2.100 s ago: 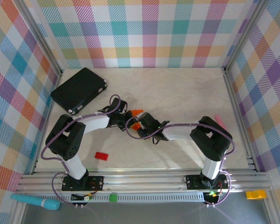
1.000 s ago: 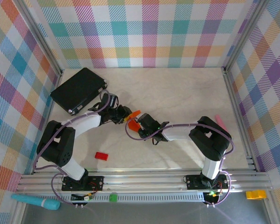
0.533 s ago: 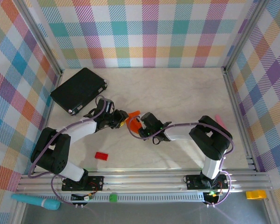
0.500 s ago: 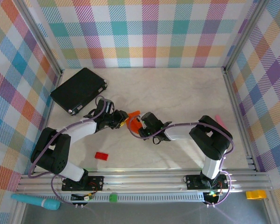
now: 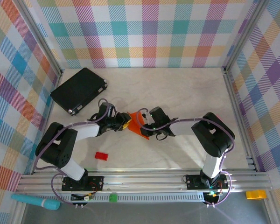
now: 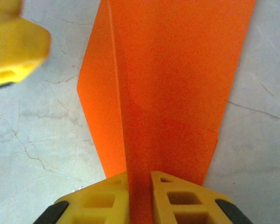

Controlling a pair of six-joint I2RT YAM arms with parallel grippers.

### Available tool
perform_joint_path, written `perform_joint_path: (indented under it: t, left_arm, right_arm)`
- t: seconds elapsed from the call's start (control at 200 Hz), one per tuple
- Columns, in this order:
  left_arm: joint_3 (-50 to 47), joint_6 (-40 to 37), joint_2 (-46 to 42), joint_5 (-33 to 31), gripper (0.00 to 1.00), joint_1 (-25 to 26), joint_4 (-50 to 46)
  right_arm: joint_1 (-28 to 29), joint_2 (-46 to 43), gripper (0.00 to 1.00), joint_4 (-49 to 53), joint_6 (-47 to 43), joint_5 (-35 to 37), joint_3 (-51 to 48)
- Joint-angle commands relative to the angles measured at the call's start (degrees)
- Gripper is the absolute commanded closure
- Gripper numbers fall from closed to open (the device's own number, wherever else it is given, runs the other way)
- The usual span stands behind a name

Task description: Fold a paper plane with a square sheet of paper (pick it up from the middle)

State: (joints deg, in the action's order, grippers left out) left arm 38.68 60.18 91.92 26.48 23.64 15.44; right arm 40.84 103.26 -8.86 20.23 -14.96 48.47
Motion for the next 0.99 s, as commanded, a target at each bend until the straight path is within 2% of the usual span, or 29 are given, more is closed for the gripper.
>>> perform_joint_path:
  t: [0.0,0.455,0.99]
  left_arm:
    - [-0.3,1.4,2.6,2.5,0.63,1.6,5.8]
    - [2.6,0.3,8.6,2.6,0.60,3.6,5.8]
    - [7.6,-5.7,9.5,0.6,0.54,4.6,-4.3]
  right_arm:
    - [-1.5,1.7,0.83,0.7,2.9,-6.6,-0.2]
    - [-5.1,3.8,0.83,-2.9,7.5,-14.6,-0.9]
    - [-6.8,5.2,0.83,-4.6,10.0,-17.8,-1.1]
